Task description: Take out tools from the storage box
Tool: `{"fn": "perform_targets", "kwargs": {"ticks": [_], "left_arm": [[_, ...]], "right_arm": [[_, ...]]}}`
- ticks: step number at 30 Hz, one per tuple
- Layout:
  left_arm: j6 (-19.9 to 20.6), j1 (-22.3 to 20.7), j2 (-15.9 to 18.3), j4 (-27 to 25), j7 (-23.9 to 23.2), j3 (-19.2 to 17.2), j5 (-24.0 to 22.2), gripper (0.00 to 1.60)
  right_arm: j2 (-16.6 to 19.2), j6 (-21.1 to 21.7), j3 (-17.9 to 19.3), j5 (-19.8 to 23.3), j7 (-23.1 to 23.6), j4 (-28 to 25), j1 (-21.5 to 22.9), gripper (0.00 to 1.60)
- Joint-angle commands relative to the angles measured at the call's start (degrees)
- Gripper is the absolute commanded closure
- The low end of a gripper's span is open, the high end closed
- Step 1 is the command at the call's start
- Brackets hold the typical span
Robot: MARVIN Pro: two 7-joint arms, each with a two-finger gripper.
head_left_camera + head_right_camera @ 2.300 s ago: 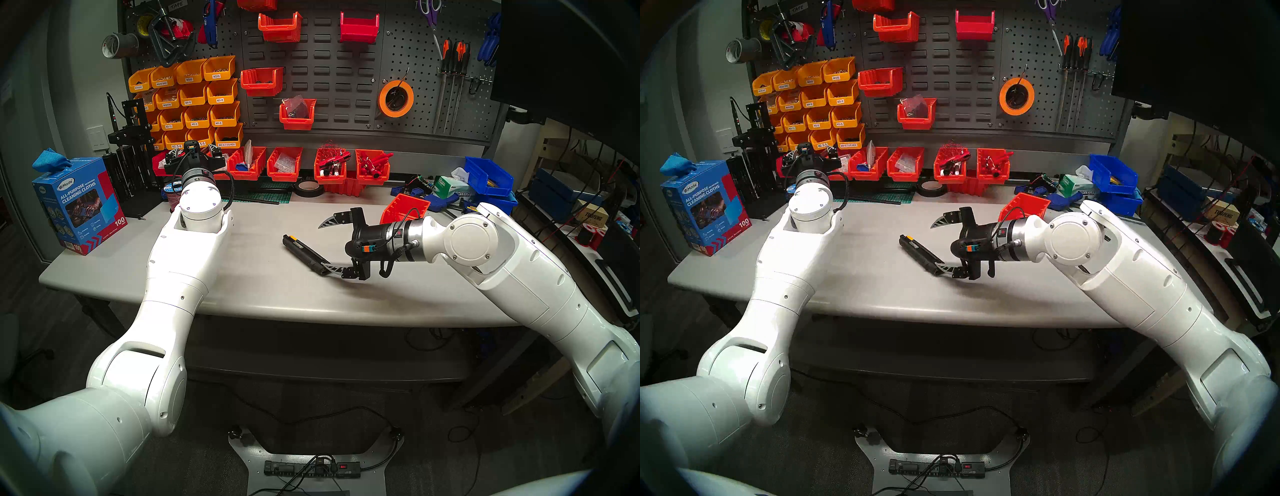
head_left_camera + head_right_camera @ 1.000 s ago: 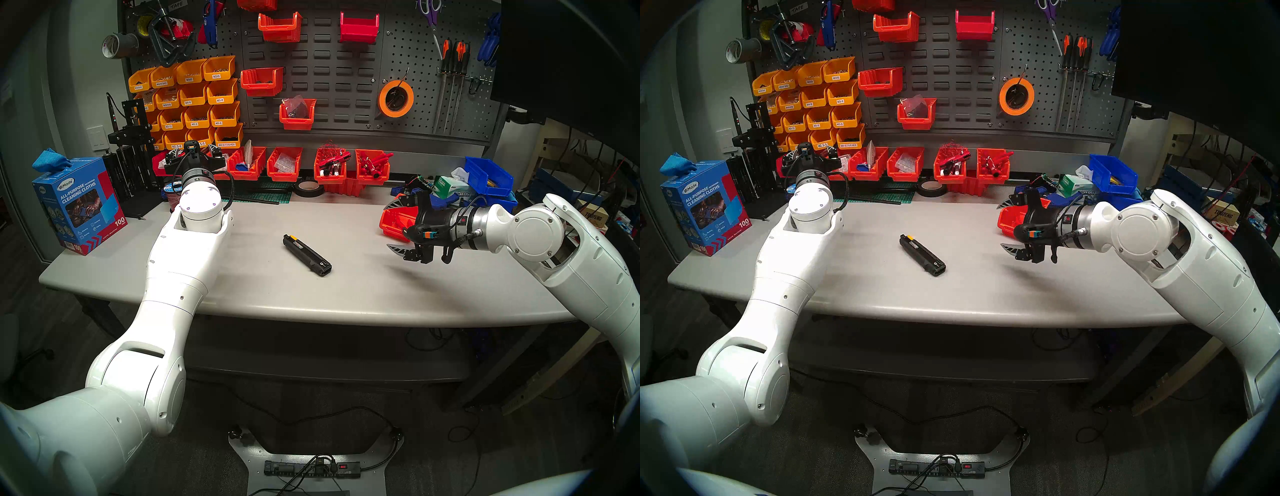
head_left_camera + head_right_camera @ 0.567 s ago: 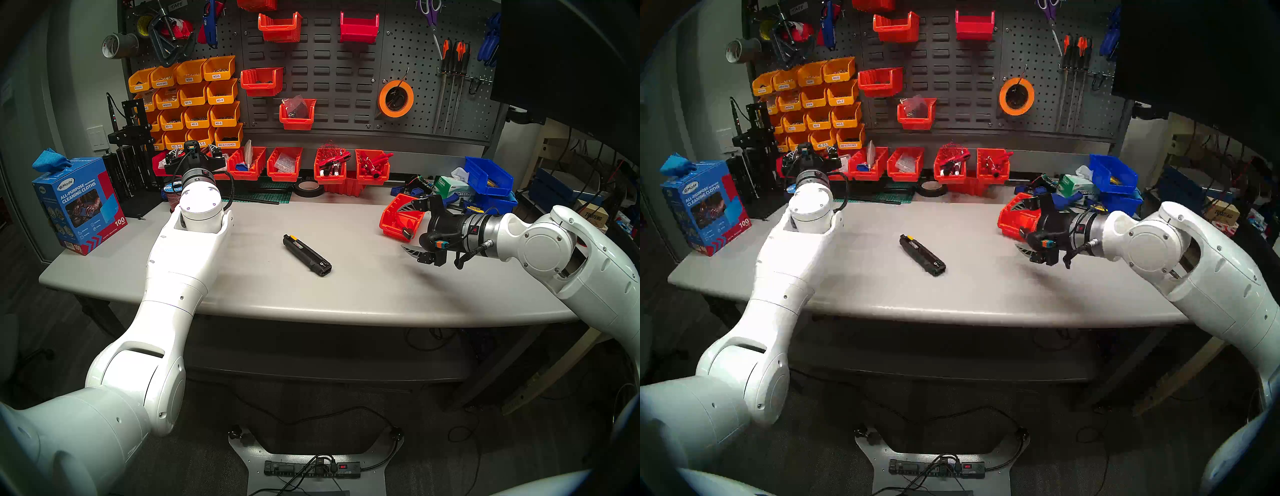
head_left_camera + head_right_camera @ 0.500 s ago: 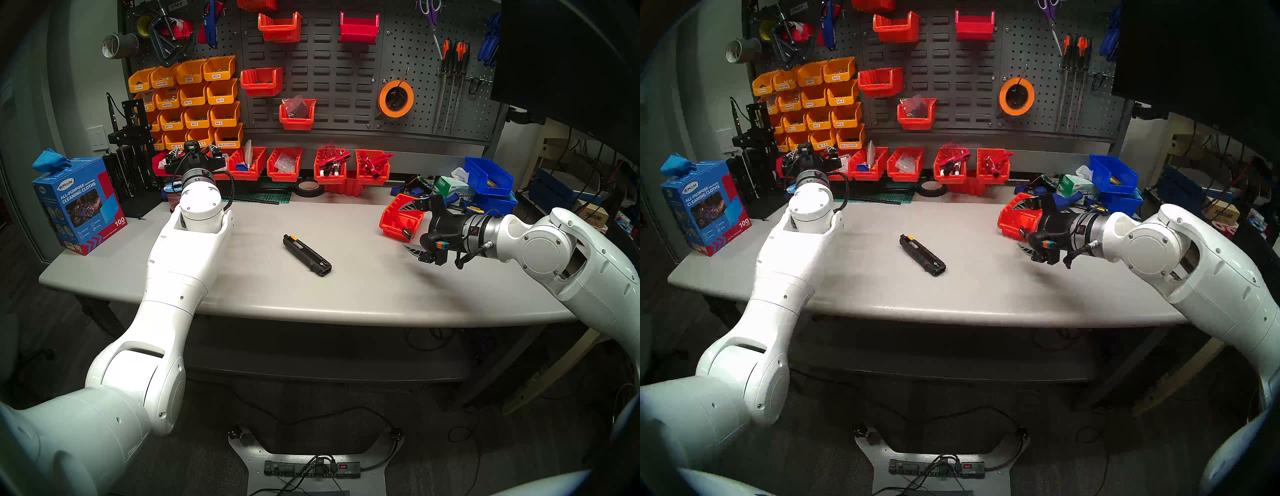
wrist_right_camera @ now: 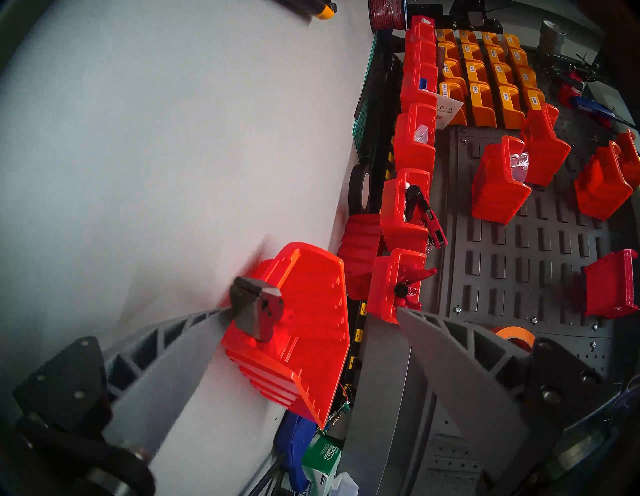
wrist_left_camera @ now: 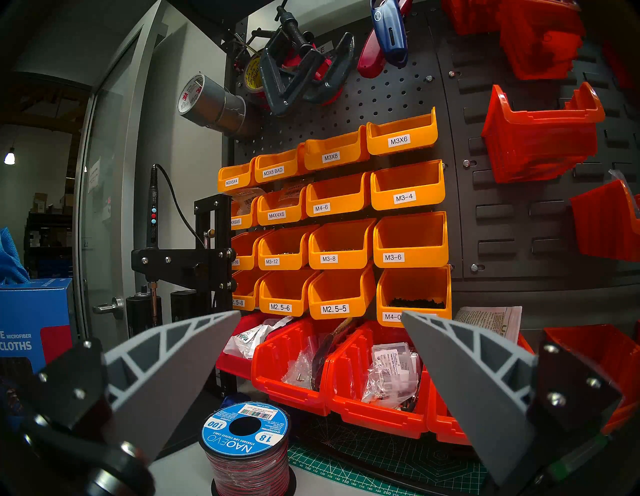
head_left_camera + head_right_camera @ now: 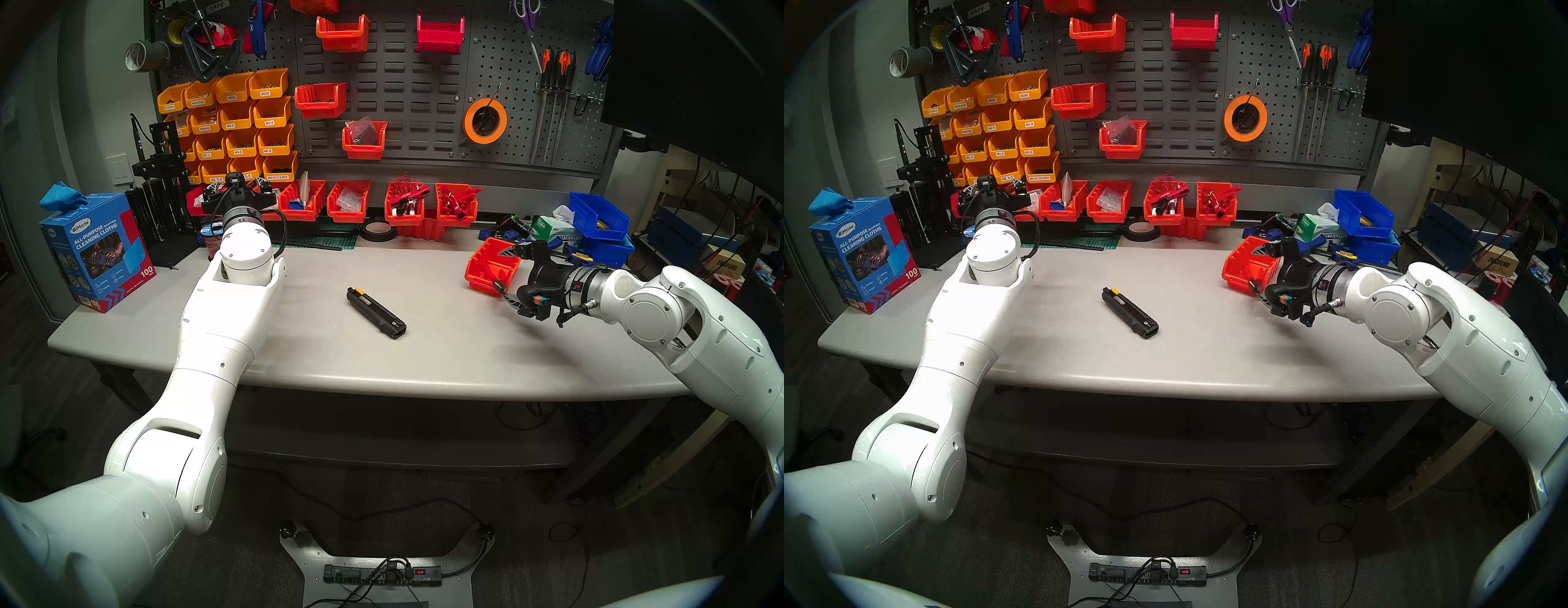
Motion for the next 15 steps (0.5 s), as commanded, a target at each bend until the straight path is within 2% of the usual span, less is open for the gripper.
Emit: {"fn": "perform_targets", "kwargs": {"ticks": [1,5,7,8,11,12,14,15], "left_arm": [[-0.2,-1.3,0.0,-0.7,0.1,-0.1,0.1,0.00],[-0.2,-1.3,0.0,-0.7,0.1,-0.1,0.0,0.00],[-0.2,-1.3,0.0,-0.7,0.2,-0.1,0.0,0.00],[-0.2,-1.4,0.0,-0.7,0.2,-0.1,0.0,0.00],[-0.2,-1.4,0.0,-0.7,0.2,0.0,0.0,0.00],[-0.2,-1.4,0.0,-0.7,0.2,0.0,0.0,0.00],[-0.2,-1.4,0.1,-0.7,0.2,0.0,-0.1,0.00],[-0.2,-1.4,0.1,-0.7,0.2,0.0,-0.1,0.00]], "right_arm": [[-2.6,-0.7,-0.2,-1.9,-0.6,1.4,2.5,0.00],[-3.2,-0.7,-0.4,-2.1,0.1,2.3,3.0,0.08],[-3.5,-0.8,-0.5,-2.1,0.3,2.7,3.2,0.24],[-3.6,-0.9,-0.5,-2.2,0.4,2.9,3.3,0.41],[-3.8,-1.0,-0.6,-2.1,0.9,3.3,3.5,0.56],[-3.9,-1.1,-0.6,-2.1,1.0,3.4,3.5,0.69],[-4.0,-1.1,-0.7,-2.0,1.2,3.5,3.5,0.82],[-4.0,-1.0,-0.7,-1.9,1.5,3.5,3.4,0.83]]}}
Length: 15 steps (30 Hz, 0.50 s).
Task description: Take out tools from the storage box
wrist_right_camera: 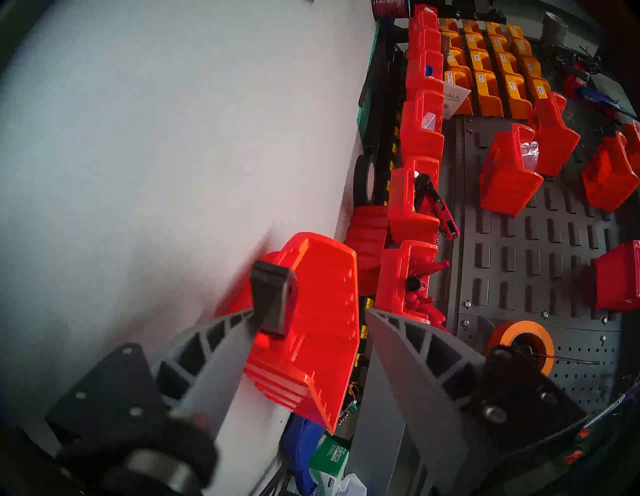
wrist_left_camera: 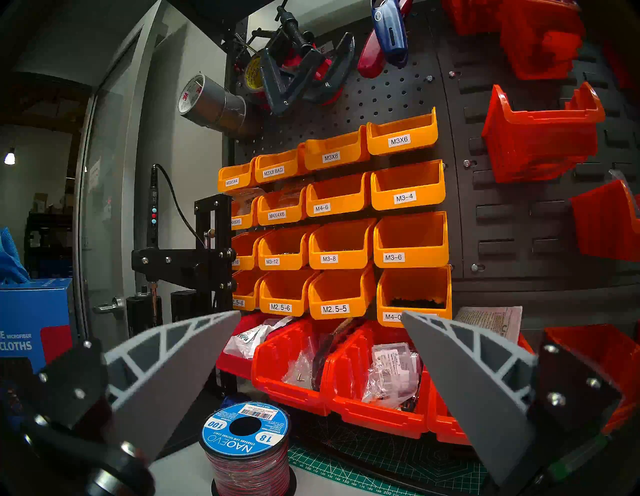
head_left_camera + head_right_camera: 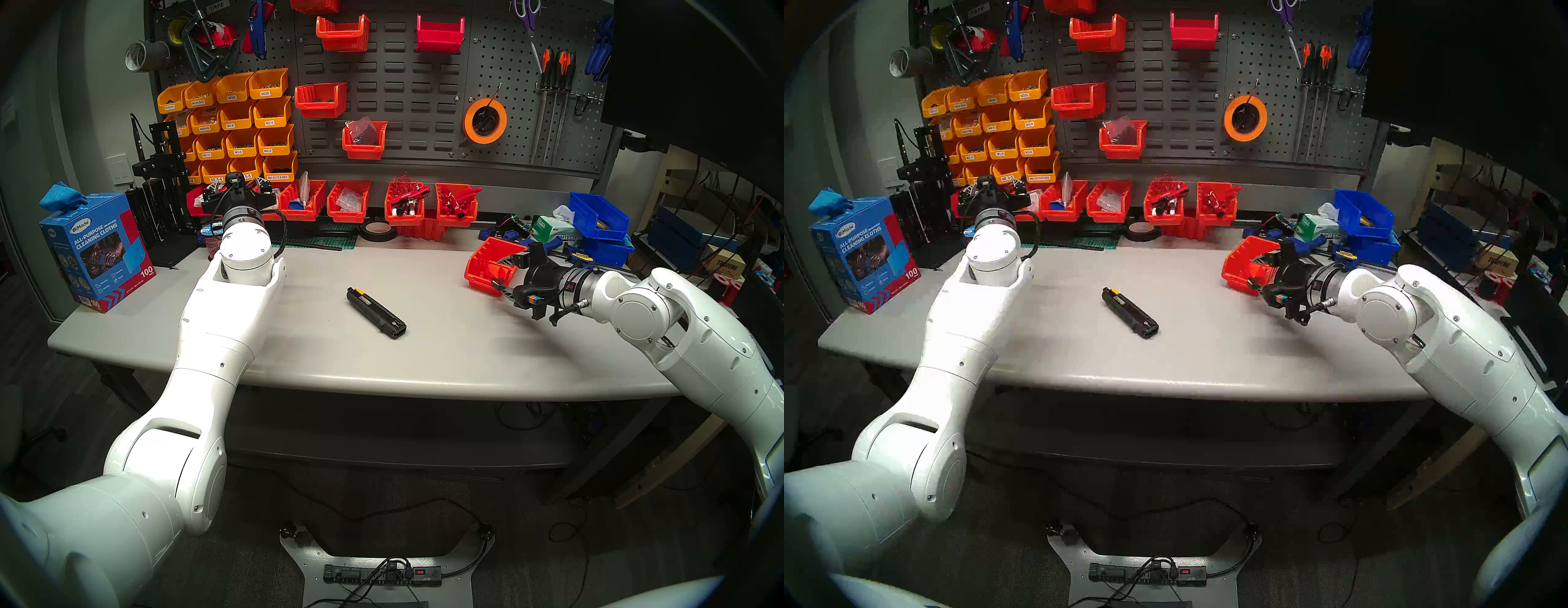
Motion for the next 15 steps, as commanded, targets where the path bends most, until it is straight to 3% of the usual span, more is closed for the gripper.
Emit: {"fn": "perform_targets", "kwargs": {"ticks": [1,13,15], "left_arm": [[-0.2,-1.3,0.0,-0.7,0.1,-0.1,0.1,0.00],[-0.2,-1.4,0.1,-0.7,0.2,0.0,-0.1,0.00],[-0.2,-1.4,0.1,-0.7,0.2,0.0,-0.1,0.00]], "right_arm": [[-0.5,0.3,0.6,0.1,0.6,-0.3,1.5,0.85],[0.6,1.0,1.1,0.6,0.4,-1.0,-0.1,1.12],[0.9,1.2,1.2,0.7,0.1,-1.2,-0.4,1.32]]}}
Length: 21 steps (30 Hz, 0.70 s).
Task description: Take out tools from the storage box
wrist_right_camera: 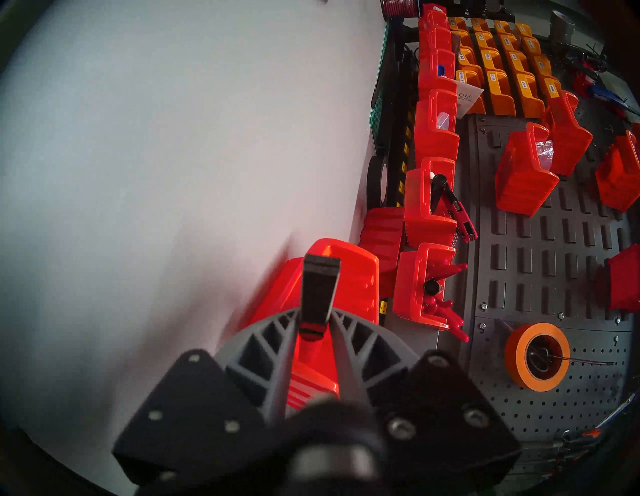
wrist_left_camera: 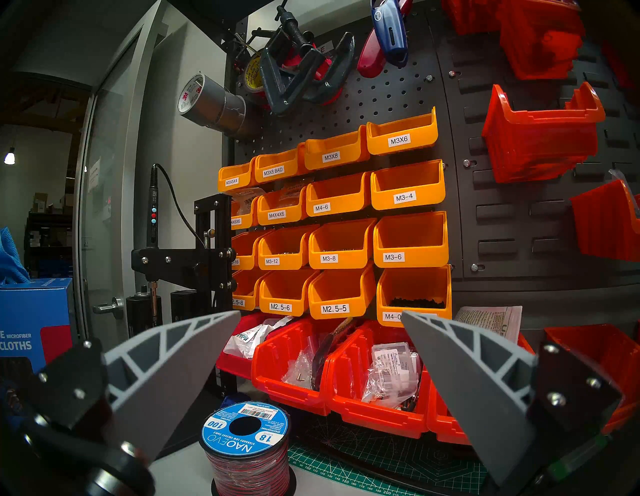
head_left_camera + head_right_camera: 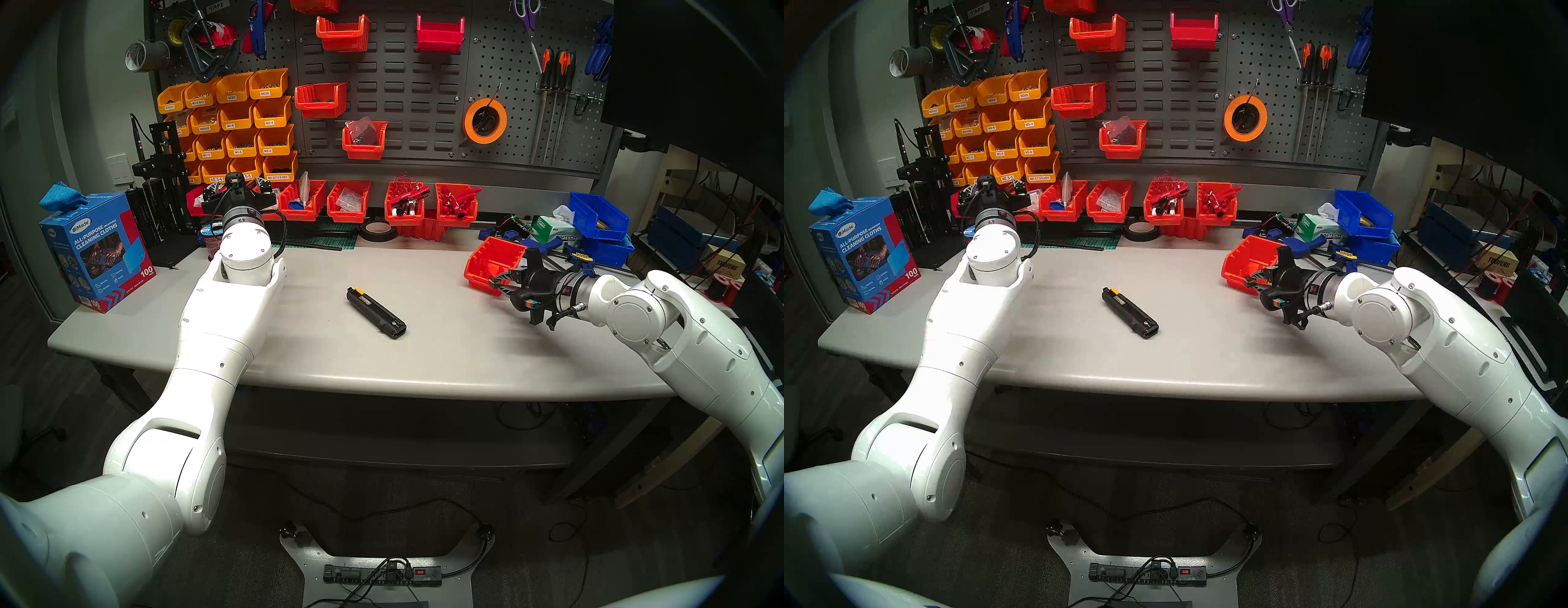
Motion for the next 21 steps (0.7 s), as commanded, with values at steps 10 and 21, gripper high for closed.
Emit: {"fn": "perform_targets", "kwargs": {"ticks": [10,21], "left_arm": [[-0.2,-1.3,0.0,-0.7,0.2,0.0,0.0,0.00],[-0.2,-1.3,0.1,-0.7,0.2,0.0,-0.1,0.00]], "right_arm": [[2.0,1.3,2.1,0.4,-3.6,-2.2,-0.9,1.60],[0.1,0.9,2.6,-1.6,-5.4,-0.6,1.6,1.60]]}}
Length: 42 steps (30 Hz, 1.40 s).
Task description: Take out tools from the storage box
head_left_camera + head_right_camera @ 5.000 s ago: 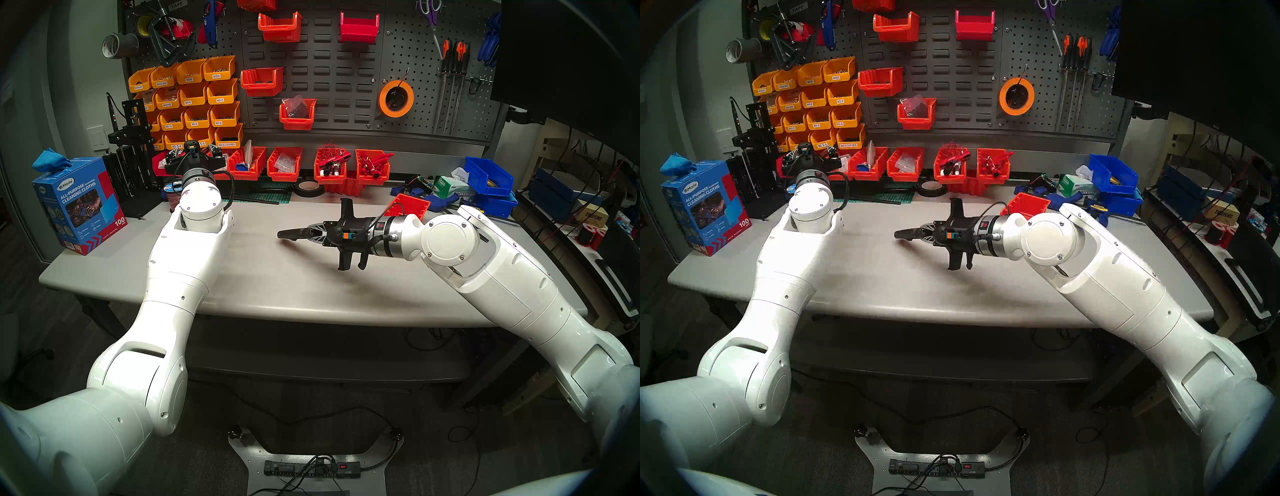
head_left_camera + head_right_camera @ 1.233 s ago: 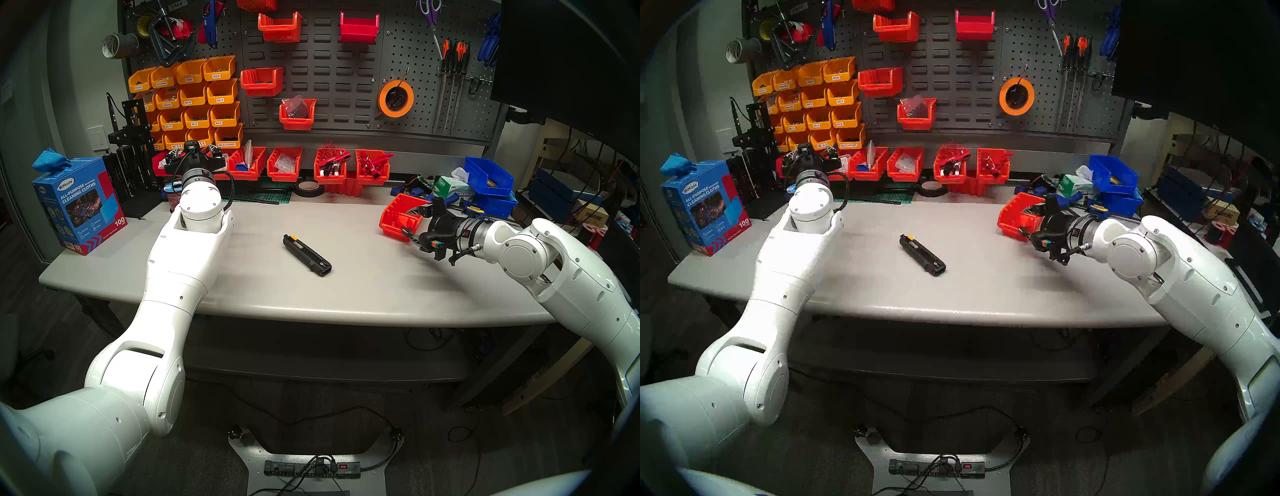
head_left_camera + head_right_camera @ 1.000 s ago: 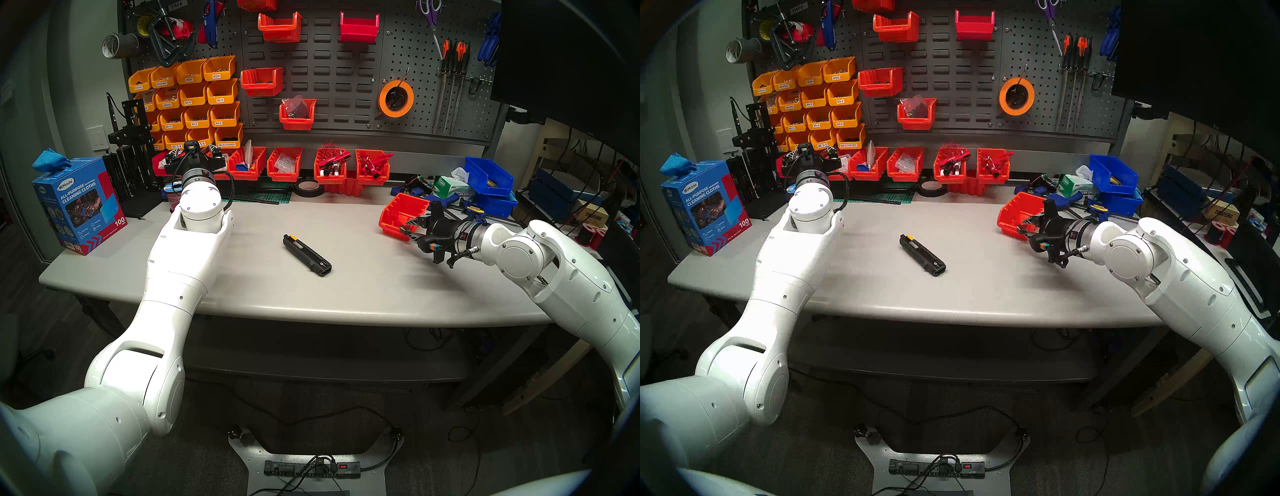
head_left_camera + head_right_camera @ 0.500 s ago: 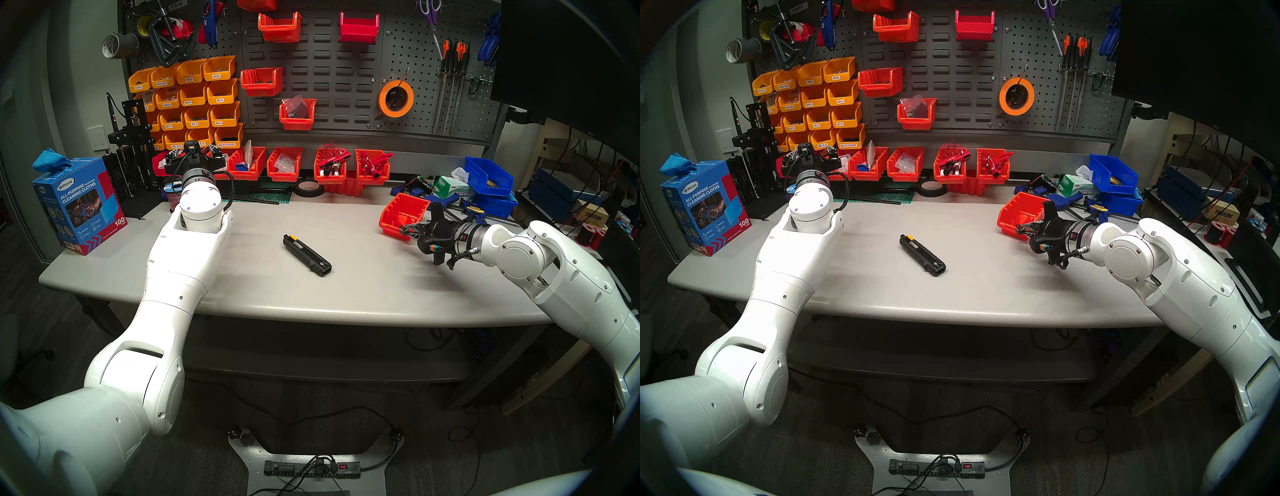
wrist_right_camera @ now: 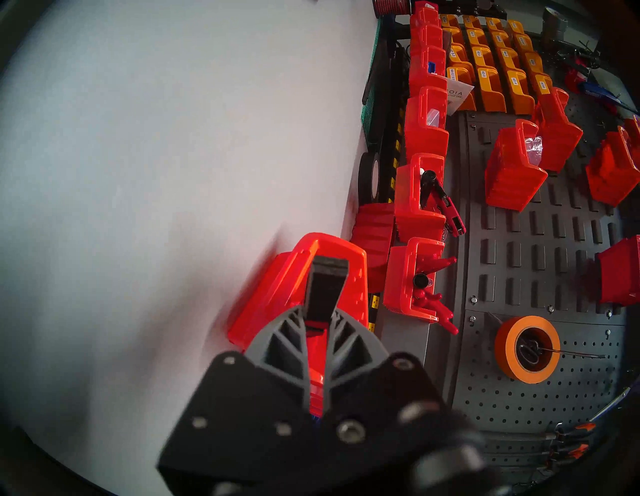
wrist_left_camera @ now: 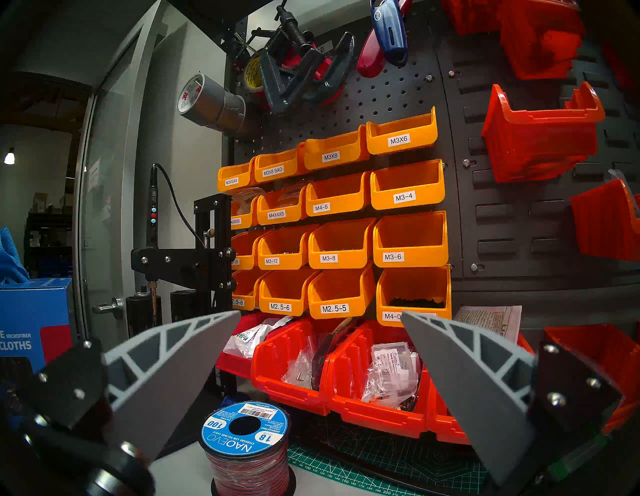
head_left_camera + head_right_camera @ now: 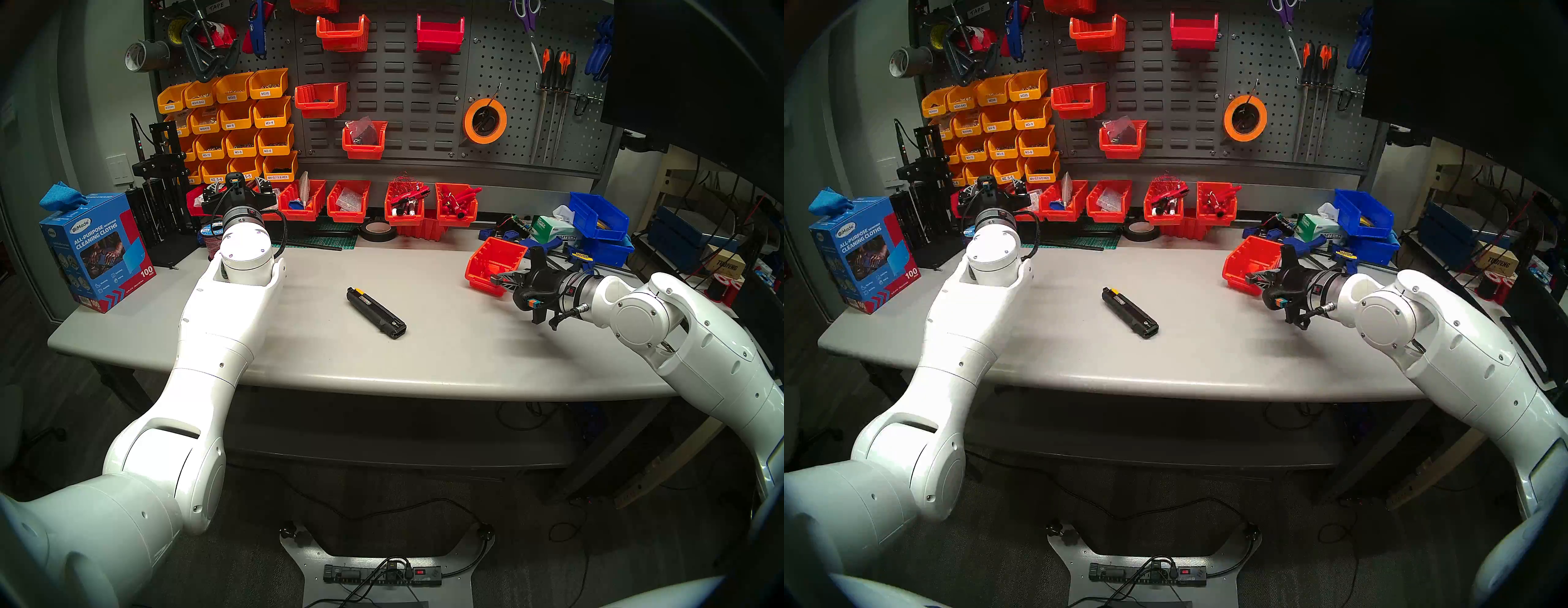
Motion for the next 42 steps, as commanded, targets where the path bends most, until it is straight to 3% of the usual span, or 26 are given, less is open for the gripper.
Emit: {"fn": "perform_targets", "kwargs": {"ticks": [1,25,42], "left_arm": [[-0.2,-1.3,0.0,-0.7,0.1,-0.1,0.1,0.00],[-0.2,-1.4,0.1,-0.7,0.2,0.1,-0.1,0.00],[-0.2,-1.4,0.2,-0.7,0.3,0.2,-0.3,0.00]], "right_arm": [[-1.3,-0.1,1.9,-1.5,-2.7,0.4,3.0,1.60],[-6.3,0.2,2.0,-6.1,-6.2,1.2,6.0,1.60],[-11.6,-4.5,-0.9,-2.3,-3.8,-1.4,6.6,1.60]]}}
